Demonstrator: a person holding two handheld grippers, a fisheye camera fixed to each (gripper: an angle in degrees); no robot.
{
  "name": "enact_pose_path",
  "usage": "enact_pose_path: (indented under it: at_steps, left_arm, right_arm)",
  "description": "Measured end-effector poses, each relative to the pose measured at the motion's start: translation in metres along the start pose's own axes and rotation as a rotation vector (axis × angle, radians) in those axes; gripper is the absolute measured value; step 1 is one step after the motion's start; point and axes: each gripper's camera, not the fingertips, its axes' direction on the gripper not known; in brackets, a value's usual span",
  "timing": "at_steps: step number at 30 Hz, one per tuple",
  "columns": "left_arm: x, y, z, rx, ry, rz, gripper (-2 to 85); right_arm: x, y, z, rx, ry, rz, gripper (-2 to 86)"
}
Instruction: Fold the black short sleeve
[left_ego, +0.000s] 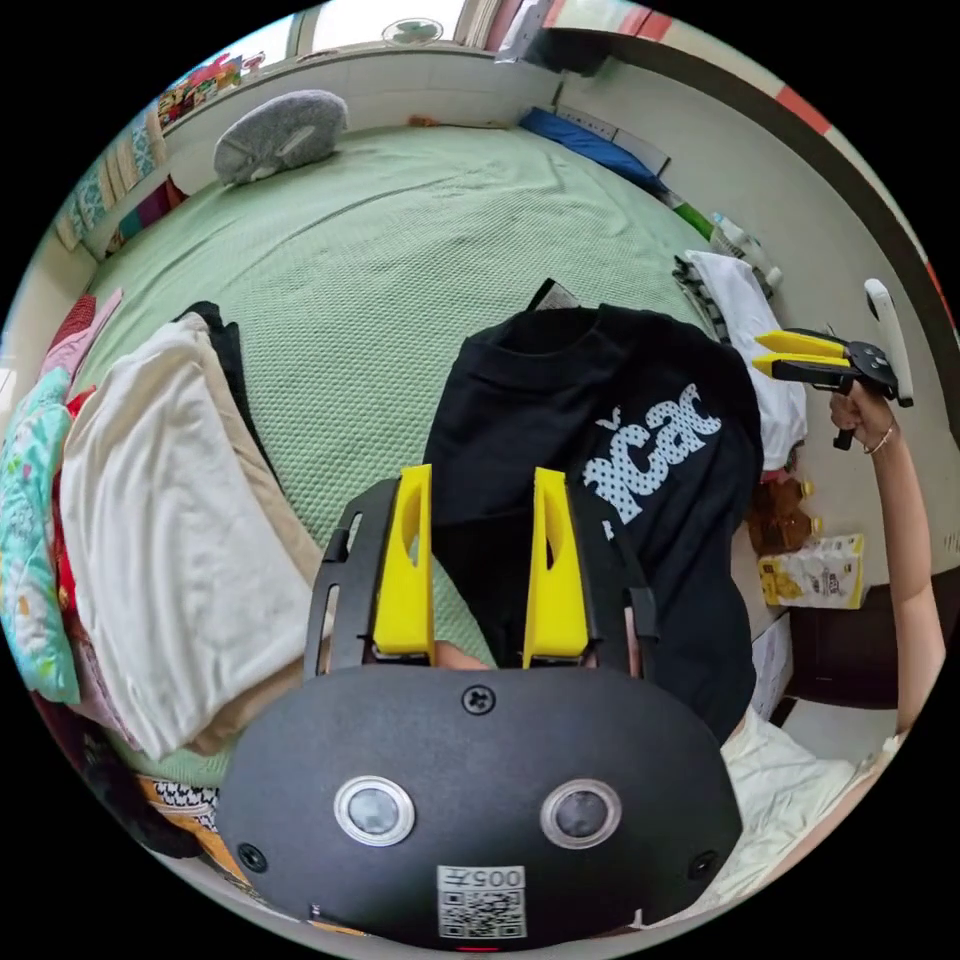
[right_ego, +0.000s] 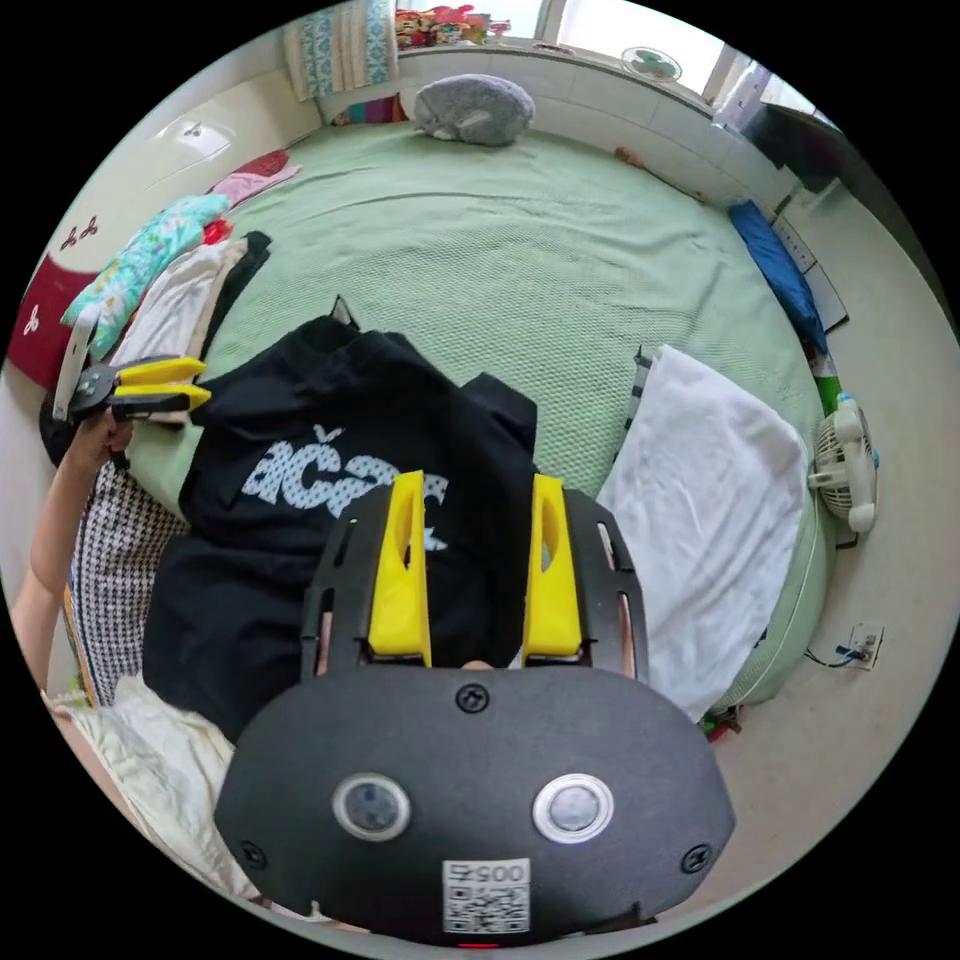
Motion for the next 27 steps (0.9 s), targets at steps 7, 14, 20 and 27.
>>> enact_pose_path:
  at_steps: [7, 14, 20, 27]
  left_arm:
    - [-0.016, -0.019, 0.043, -0.061, -0.017, -0.032, 11.9]
    - [-0.016, -0.026, 0.022, -0.044, 0.007, 0.036, 2.1]
    - [-0.032, -0.05, -0.038, 0.071, -0.076, 0.032, 0.5]
    - [-0.075, -0.138, -0.122, 0.233, -0.23, -0.036, 0.7]
  right_arm:
    - [0.029, -0.047, 0.054, -0.094, -0.091, 0.127, 14.6]
    - [0.012, -0.045, 0.056, -0.064, -0.171, 0.046, 2.2]
    - [-0.01, -0.047, -0.008, 0.074, -0.087, -0.051, 0.0]
    - [-0.03, -0.129, -0.088, 0.211, -0.013, -0.058, -0.2]
